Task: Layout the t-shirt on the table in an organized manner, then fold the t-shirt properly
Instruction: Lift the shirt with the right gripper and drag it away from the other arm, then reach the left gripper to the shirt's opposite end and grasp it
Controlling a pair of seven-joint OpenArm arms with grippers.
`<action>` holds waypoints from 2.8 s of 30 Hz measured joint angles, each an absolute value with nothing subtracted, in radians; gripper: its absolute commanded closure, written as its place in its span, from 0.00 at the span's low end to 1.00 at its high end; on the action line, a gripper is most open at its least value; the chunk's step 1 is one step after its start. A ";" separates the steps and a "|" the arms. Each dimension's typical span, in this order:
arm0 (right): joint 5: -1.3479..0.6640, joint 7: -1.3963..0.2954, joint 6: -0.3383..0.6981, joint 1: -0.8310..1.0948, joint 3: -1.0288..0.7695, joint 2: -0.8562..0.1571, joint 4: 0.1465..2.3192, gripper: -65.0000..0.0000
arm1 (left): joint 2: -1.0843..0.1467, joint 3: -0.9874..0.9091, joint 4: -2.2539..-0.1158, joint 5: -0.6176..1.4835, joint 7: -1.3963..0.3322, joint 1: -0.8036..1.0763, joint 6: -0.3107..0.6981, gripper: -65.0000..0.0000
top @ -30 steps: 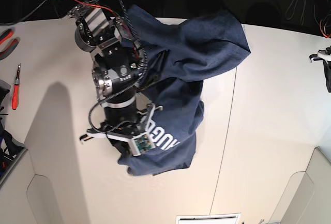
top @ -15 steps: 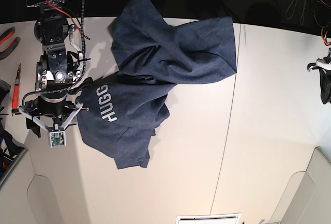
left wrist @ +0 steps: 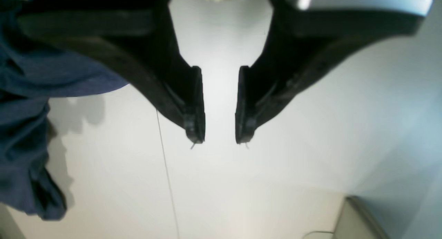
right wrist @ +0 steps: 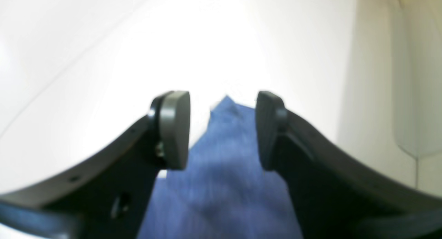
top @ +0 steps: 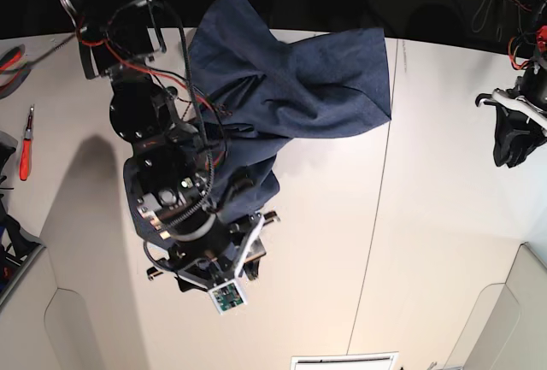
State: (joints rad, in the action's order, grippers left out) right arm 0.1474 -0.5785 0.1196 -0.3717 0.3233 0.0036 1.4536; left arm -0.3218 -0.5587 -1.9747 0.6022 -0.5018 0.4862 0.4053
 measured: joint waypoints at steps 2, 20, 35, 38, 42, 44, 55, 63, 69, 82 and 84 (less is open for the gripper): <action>0.148 -0.589 0.134 -0.456 0.323 0.030 1.288 0.54 | -0.322 -0.542 -1.975 0.593 -0.511 0.485 0.406 0.71; -0.308 -0.783 0.543 -0.834 -0.022 -0.105 0.561 0.54 | -0.322 -0.536 -1.975 0.576 -0.517 0.484 0.405 0.71; -0.191 -0.606 0.518 -0.825 -0.022 -0.062 0.498 1.00 | -0.322 -0.536 -1.975 0.576 -0.525 0.482 0.405 0.71; -0.189 -0.606 0.516 -0.825 -0.022 -0.065 0.558 1.00 | -0.321 -0.536 -1.975 0.576 -0.535 0.482 0.405 0.71; -0.229 -0.661 0.512 -0.826 -0.022 -0.072 0.702 1.00 | -0.321 -0.536 -1.975 0.576 -0.536 0.484 0.405 0.71; -0.290 -0.719 0.512 -0.826 -0.022 -0.072 0.780 1.00 | -0.322 -0.536 -1.975 0.580 -0.564 0.484 0.408 0.71; -0.305 -0.797 0.516 -0.818 -0.022 -0.070 0.919 1.00 | -0.422 -0.320 -1.974 0.724 -0.741 0.534 0.692 0.57; -0.130 -0.657 0.370 -0.733 -0.022 -0.083 0.919 1.00 | -0.424 -0.089 -1.974 0.599 -0.664 0.505 0.693 0.57; -0.118 -0.643 0.366 -0.724 -0.022 -0.080 0.919 1.00 | -0.374 0.056 -1.973 0.418 -0.662 0.435 0.573 0.57; -0.062 -0.611 0.305 -0.724 -0.022 -0.080 0.919 1.00 | -0.274 0.064 -1.761 0.242 -0.654 0.331 0.479 0.57; -0.062 -0.606 0.294 -0.723 -0.022 -0.081 0.919 1.00 | -0.286 0.064 -1.752 0.240 -0.646 0.312 0.479 0.57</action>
State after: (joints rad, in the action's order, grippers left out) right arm -0.0620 -0.6060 0.2943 -0.7235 -0.0219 -0.0807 0.9192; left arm -0.2863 0.0643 -1.7519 0.2398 -0.6456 0.3119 0.4786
